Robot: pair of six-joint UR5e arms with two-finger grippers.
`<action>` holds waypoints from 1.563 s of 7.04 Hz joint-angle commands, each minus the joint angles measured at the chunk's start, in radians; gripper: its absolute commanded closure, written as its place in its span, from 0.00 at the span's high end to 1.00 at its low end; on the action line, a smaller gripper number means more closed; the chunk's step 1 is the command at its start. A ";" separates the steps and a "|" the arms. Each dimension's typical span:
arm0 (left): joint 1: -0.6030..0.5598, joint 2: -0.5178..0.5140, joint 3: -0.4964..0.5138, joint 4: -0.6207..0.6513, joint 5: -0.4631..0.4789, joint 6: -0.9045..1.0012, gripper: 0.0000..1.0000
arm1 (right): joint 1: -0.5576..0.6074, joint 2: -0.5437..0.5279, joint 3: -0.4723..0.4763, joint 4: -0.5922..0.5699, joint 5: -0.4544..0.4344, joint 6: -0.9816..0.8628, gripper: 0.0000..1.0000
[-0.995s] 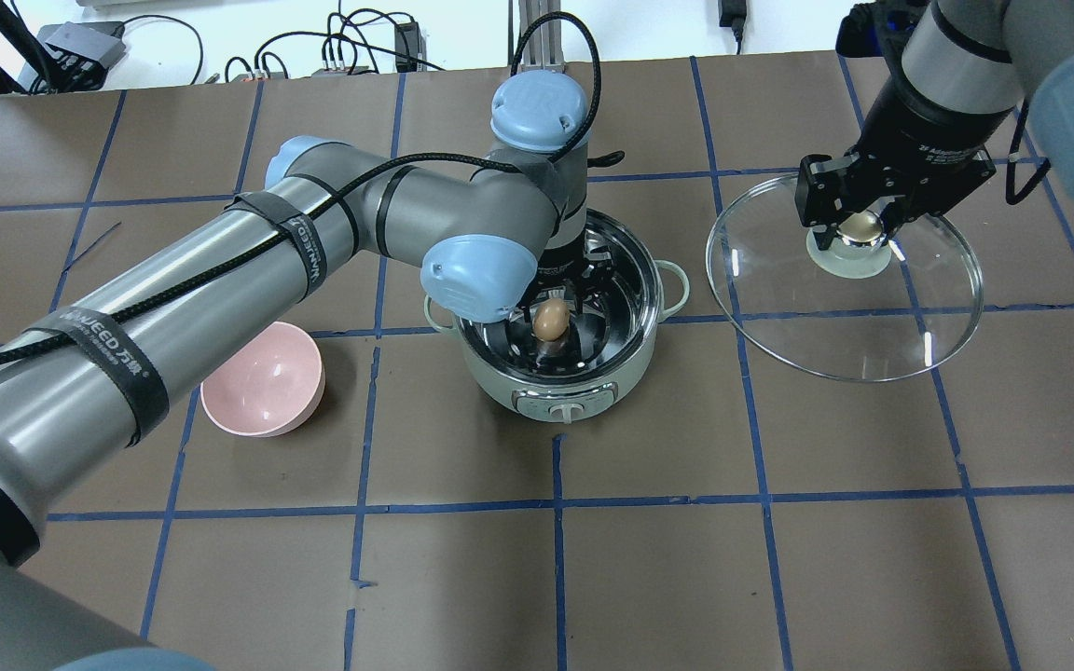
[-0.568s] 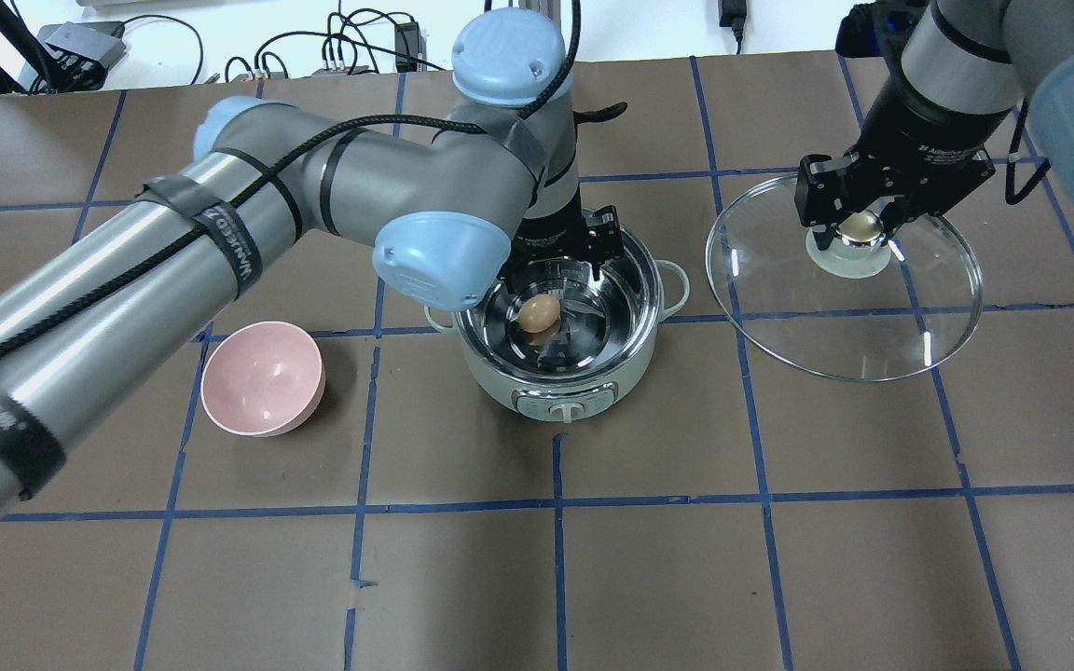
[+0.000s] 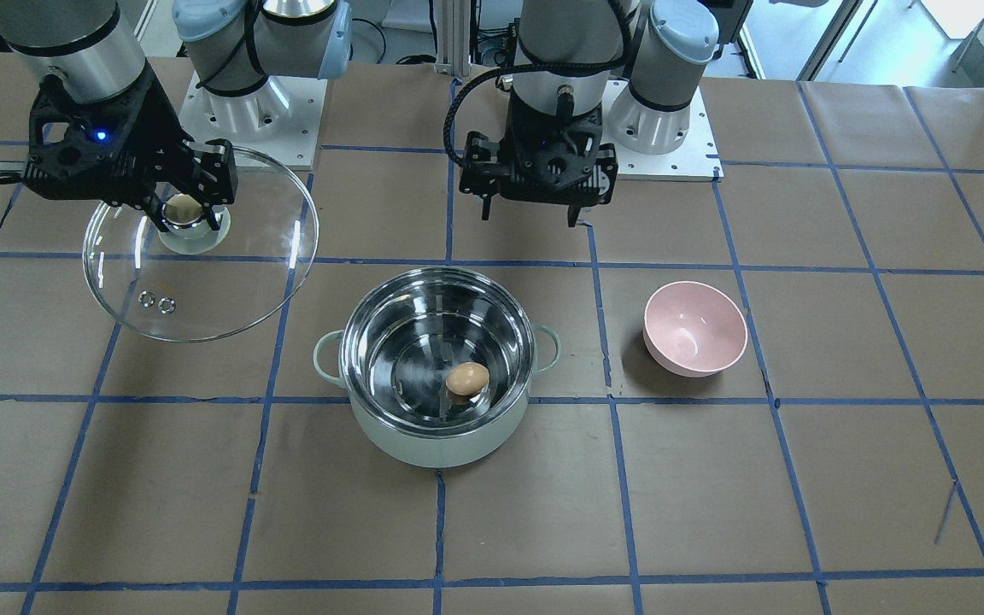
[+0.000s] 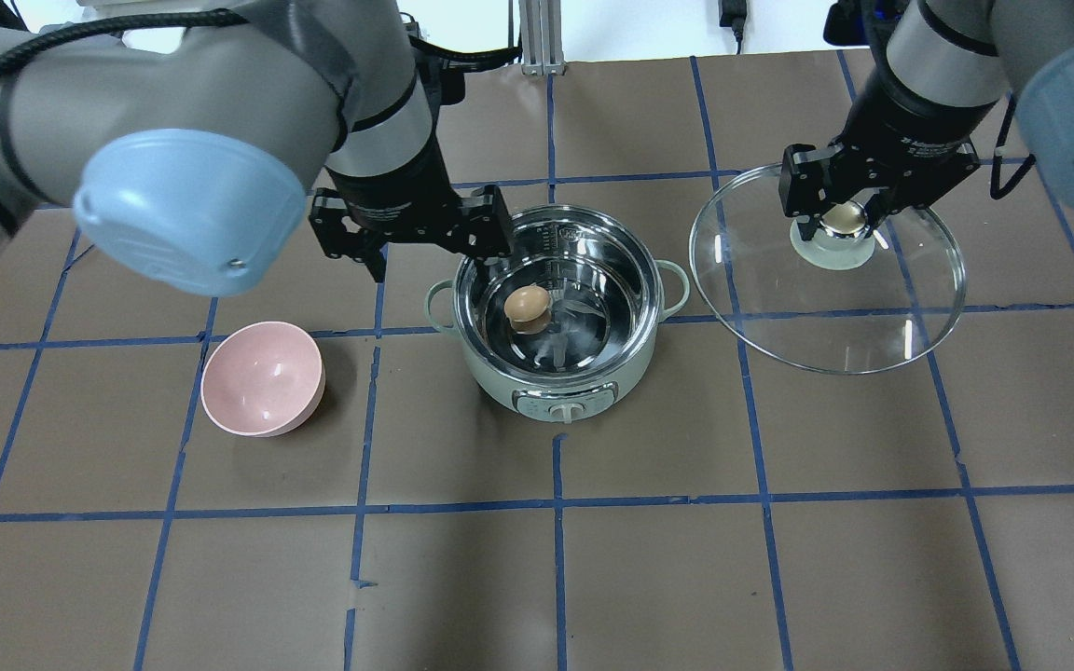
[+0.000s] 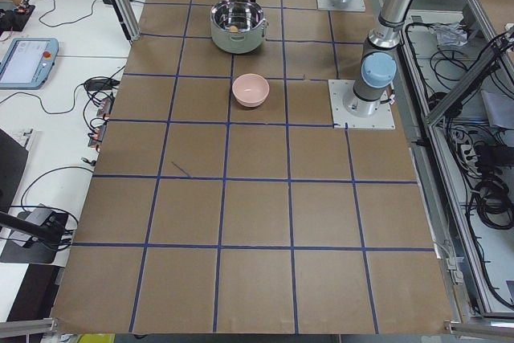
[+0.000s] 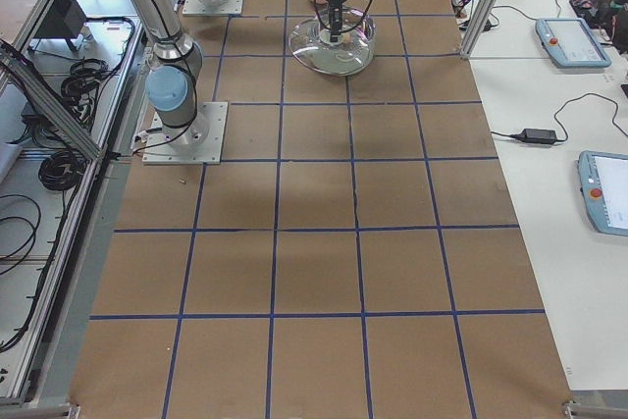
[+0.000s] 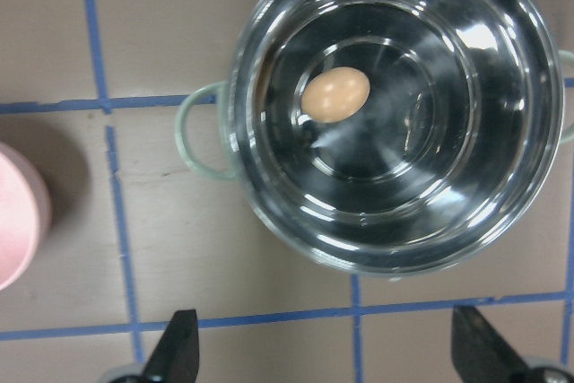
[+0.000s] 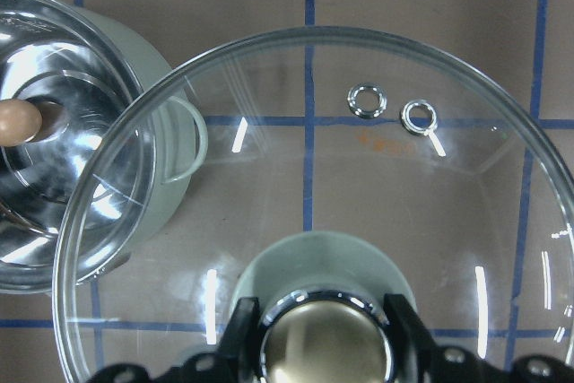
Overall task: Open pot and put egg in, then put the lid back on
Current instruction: 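Open the left gripper to drop the egg into the pot and withdraw, then carry the glass lid with the right gripper back over the pot and lower it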
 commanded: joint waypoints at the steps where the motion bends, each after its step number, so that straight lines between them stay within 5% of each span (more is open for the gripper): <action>1: 0.117 0.048 0.005 -0.050 0.045 0.068 1.00 | 0.173 0.053 -0.013 -0.091 -0.012 0.214 0.32; 4: 0.218 0.060 -0.005 -0.047 -0.031 0.158 1.00 | 0.311 0.157 -0.099 -0.136 -0.013 0.369 0.32; 11: 0.217 0.074 -0.009 -0.047 -0.031 0.163 1.00 | 0.391 0.300 -0.051 -0.337 -0.001 0.458 0.32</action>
